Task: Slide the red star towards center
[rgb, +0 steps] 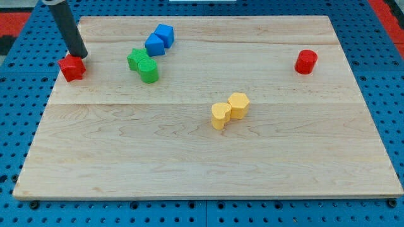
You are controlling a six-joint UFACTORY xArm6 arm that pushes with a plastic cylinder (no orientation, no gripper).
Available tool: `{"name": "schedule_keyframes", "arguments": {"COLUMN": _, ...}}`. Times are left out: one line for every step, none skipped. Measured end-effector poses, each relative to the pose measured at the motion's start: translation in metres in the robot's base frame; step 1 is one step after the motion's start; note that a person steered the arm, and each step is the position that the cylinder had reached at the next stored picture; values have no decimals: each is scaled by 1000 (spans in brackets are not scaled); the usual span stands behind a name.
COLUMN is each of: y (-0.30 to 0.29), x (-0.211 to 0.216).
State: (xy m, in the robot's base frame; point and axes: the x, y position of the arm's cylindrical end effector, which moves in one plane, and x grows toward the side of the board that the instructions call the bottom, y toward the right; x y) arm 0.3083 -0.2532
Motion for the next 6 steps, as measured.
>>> {"name": "schedule_keyframes", "arguments": {"y": -51, "x": -1}}
{"name": "schedule_keyframes", "arguments": {"y": -16, "x": 50}}
{"name": "schedule_keyframes", "arguments": {"y": 66, "x": 87}}
{"name": "schedule_keyframes", "arguments": {"y": 96, "x": 97}}
{"name": "schedule_keyframes", "arguments": {"y": 147, "x": 97}}
{"name": "schedule_keyframes", "arguments": {"y": 143, "x": 114}}
